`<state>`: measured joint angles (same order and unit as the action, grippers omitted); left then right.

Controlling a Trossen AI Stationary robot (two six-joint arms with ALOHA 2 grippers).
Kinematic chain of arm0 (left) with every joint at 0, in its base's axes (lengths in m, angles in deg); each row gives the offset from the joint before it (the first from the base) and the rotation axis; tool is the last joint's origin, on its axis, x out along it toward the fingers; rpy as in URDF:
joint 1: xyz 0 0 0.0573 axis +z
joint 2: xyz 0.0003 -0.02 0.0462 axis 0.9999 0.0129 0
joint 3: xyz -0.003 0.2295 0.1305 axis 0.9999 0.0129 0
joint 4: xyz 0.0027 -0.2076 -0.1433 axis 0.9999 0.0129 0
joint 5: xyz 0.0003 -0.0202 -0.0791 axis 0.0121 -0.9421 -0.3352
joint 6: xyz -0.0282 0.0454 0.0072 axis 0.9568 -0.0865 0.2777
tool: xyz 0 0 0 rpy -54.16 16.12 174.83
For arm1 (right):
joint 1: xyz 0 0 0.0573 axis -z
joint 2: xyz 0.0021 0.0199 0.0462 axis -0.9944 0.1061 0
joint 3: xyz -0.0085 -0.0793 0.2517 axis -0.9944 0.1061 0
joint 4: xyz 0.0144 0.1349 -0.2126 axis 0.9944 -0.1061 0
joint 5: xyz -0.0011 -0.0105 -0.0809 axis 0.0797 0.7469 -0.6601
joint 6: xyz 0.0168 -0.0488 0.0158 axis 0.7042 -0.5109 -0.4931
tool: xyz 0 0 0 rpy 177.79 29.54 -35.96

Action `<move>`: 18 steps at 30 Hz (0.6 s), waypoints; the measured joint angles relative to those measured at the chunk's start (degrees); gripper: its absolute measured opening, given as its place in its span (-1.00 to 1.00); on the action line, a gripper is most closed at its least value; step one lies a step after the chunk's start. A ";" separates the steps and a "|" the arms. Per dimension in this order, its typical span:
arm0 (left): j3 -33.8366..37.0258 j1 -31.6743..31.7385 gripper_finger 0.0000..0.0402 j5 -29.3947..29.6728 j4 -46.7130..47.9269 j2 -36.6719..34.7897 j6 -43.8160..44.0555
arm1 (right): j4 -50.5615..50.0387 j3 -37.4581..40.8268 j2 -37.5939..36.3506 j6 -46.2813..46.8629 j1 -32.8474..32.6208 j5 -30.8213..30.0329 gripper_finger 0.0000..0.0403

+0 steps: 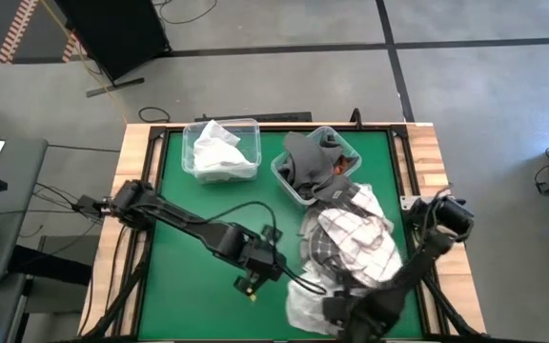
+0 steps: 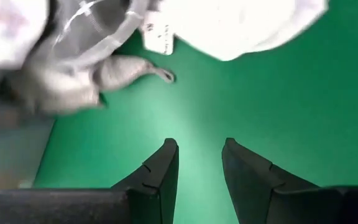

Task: Sort towels by color in basket
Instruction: Put the white towel into the left transparent bin

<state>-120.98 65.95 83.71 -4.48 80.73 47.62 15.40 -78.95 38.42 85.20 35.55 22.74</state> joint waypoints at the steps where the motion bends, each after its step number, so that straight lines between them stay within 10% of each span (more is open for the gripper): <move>1: 0.00 -0.12 -0.43 0.50 2.51 -1.22 1.67 | 2.24 -0.05 0.00 -3.65 1.56 0.02 -0.83; 12: -0.02 -6.83 -0.43 7.19 21.85 -11.40 22.04 | 21.50 -0.09 -0.07 -34.73 21.12 1.25 -0.77; 18: 1.26 -13.22 -0.43 18.47 20.72 -11.96 26.41 | 28.13 -0.15 -0.16 -39.78 29.08 12.04 -0.67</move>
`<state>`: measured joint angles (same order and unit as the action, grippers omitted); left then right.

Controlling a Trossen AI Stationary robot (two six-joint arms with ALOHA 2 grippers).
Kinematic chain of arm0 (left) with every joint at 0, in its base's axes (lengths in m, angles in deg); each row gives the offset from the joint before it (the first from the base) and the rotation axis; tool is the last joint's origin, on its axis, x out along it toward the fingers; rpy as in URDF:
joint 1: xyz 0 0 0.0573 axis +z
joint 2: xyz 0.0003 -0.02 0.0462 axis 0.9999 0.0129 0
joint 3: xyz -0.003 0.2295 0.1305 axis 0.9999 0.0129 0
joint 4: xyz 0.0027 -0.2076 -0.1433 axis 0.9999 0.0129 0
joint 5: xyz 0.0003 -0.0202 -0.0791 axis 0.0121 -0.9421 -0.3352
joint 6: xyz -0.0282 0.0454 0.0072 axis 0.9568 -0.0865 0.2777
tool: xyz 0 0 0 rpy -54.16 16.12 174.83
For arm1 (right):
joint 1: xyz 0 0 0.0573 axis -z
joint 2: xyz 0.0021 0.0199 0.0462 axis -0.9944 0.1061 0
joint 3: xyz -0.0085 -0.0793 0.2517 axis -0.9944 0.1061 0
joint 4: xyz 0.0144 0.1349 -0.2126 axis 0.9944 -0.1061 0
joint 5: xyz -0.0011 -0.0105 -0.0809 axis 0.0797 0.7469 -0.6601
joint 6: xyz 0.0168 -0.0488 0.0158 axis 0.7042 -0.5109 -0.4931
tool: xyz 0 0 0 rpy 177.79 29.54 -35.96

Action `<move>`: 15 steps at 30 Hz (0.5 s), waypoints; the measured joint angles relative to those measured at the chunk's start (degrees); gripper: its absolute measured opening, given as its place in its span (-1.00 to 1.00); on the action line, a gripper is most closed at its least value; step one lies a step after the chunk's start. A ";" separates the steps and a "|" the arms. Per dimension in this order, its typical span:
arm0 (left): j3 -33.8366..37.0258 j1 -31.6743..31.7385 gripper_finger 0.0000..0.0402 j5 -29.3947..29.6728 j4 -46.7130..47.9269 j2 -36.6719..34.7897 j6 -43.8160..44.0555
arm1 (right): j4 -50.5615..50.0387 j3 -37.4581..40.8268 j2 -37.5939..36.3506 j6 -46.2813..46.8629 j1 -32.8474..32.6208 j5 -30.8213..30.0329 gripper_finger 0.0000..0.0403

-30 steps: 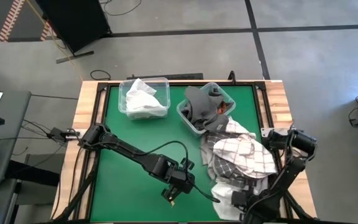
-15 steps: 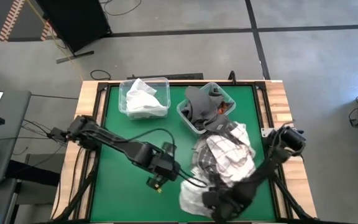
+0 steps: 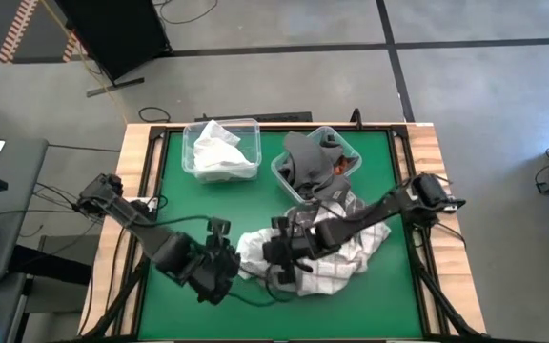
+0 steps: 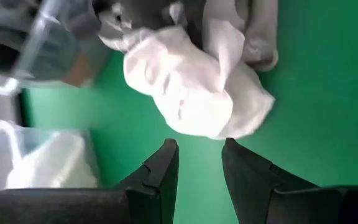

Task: Sort towels by color in basket
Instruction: Put the white towel into the left transparent bin

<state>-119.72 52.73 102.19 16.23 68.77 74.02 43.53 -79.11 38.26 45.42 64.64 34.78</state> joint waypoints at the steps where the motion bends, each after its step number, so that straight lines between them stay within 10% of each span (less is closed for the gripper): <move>1: 1.43 -0.73 -0.43 1.46 -1.24 -0.02 0.19 | -0.61 0.00 -0.02 0.00 0.30 1.38 -0.61; 15: 25.81 1.87 -0.02 6.92 -27.66 0.09 -3.00 | -14.92 -0.09 -0.11 7.96 -4.27 3.56 0.82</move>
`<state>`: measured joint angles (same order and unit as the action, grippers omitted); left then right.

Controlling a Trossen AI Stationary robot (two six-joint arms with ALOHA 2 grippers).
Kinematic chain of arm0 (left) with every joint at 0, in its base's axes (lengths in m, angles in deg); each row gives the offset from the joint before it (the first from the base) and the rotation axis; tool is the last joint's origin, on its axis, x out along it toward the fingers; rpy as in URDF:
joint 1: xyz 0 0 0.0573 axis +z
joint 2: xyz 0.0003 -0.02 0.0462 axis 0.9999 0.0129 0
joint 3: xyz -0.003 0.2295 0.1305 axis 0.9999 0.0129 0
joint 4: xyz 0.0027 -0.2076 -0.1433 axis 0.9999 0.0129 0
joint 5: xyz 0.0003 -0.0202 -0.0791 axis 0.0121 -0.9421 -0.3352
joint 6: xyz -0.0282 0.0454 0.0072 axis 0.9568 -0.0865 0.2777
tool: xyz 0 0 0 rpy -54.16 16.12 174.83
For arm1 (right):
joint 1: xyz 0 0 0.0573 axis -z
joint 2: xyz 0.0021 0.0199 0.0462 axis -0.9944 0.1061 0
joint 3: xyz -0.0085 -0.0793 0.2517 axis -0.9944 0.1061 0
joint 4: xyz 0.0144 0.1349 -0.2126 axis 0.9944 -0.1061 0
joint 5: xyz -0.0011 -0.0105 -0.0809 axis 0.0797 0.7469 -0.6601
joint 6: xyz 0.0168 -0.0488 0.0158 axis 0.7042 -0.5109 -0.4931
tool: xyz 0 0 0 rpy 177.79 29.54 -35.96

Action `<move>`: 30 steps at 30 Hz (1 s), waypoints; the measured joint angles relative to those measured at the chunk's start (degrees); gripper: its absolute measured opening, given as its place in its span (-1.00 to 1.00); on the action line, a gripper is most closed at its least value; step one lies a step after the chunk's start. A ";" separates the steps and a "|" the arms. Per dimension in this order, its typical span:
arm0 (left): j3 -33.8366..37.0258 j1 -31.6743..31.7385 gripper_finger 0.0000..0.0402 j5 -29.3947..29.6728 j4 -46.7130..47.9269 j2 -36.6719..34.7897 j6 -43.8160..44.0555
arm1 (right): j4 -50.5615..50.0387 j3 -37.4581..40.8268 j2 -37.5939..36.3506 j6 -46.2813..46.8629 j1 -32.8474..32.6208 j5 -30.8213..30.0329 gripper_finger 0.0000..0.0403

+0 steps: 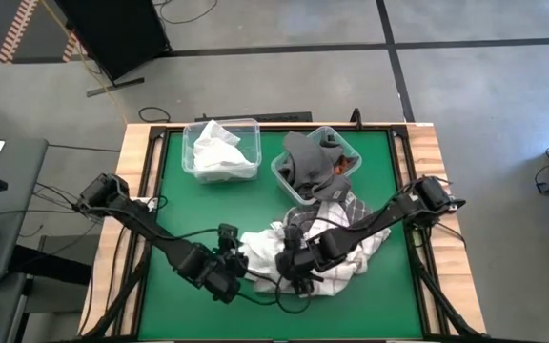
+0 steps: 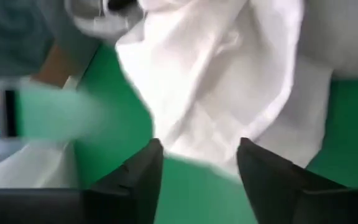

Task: Sort towels by color in basket
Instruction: Put the white towel into the left transparent bin

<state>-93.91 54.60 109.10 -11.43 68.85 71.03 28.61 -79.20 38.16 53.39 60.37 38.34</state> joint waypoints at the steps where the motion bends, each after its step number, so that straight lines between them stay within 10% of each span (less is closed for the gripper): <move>1: 0.52 0.28 0.05 -0.38 -2.85 0.00 -0.88 | -1.42 0.00 0.00 1.29 -0.33 -0.02 0.85; 9: 7.61 3.85 0.54 -5.77 -25.26 -0.04 -12.93 | -5.82 0.00 -0.04 7.10 -3.42 -0.08 0.81; 18: 17.45 13.45 0.62 -14.51 -43.94 0.04 -13.23 | -2.37 0.00 -0.04 7.62 -3.12 -0.06 0.71; 24: 18.54 15.72 0.30 -27.20 -47.63 0.66 -14.80 | -2.30 0.00 -0.04 7.92 -2.57 -0.06 0.68; 30: 18.54 15.76 -0.43 -28.50 -49.62 2.21 -16.68 | -2.31 0.02 -0.03 8.18 -2.19 -0.06 0.66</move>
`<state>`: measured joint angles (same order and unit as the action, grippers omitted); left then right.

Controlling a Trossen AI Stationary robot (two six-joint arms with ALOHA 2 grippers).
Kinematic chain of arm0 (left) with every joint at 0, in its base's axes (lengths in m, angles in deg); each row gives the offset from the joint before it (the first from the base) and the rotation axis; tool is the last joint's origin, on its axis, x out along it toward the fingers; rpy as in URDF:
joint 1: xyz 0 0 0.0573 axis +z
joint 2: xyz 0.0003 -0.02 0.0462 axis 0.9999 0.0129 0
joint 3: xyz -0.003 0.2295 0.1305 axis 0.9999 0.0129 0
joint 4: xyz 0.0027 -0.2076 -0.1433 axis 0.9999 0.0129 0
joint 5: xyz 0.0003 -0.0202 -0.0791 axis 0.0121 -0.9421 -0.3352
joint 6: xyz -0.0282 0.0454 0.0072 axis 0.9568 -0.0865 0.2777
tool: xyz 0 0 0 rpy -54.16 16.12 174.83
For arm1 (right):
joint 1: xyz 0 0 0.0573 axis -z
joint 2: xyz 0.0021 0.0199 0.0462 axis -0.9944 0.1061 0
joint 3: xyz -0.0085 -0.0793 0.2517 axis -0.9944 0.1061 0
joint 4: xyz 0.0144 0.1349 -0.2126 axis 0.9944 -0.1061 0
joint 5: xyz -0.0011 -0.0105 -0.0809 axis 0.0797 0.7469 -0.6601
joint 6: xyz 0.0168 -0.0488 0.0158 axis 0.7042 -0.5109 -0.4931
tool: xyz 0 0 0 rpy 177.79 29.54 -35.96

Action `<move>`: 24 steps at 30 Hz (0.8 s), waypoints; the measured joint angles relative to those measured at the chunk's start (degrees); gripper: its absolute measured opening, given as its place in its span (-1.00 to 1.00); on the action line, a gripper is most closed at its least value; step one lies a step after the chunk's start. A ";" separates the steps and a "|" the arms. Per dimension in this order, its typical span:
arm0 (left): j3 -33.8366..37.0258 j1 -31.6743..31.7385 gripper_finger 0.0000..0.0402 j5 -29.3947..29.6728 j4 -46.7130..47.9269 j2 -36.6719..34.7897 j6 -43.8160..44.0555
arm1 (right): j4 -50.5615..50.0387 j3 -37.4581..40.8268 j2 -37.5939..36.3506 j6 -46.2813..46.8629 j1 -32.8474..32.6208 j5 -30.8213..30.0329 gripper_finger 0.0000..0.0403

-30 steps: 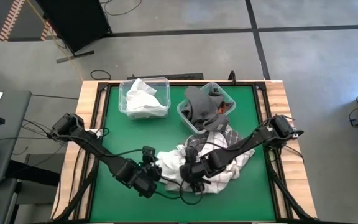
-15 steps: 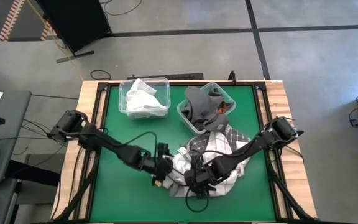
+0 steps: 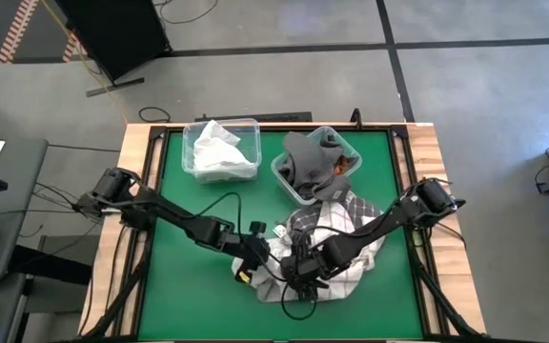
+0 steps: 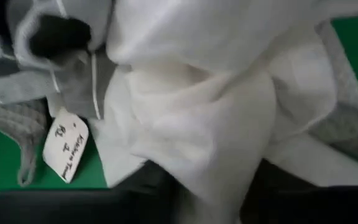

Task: Sort towels by color in basket
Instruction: Put the white towel into the left transparent bin

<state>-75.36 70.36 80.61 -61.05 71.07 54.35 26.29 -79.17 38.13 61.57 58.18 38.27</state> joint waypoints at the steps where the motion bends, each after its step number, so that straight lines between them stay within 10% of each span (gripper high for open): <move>1: 0.02 -0.16 -0.59 0.02 0.07 0.04 -0.34 | -0.05 0.00 -0.01 0.22 0.01 0.00 0.66; 4: 0.00 -0.25 -0.92 0.73 -0.88 -0.38 -1.23 | -0.73 0.00 -0.02 0.77 0.01 -0.02 0.65; 15: -3.01 -4.40 -0.98 10.84 7.91 -17.48 -3.66 | -10.67 -0.11 -0.13 6.84 -3.46 -0.47 0.65; 24: -6.21 -10.43 -0.99 33.61 16.85 -34.87 -6.31 | -14.25 0.00 -0.04 9.79 -5.78 -0.25 0.65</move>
<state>-81.57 59.93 114.21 -44.19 36.20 48.04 12.05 -79.17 38.09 71.36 52.40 38.02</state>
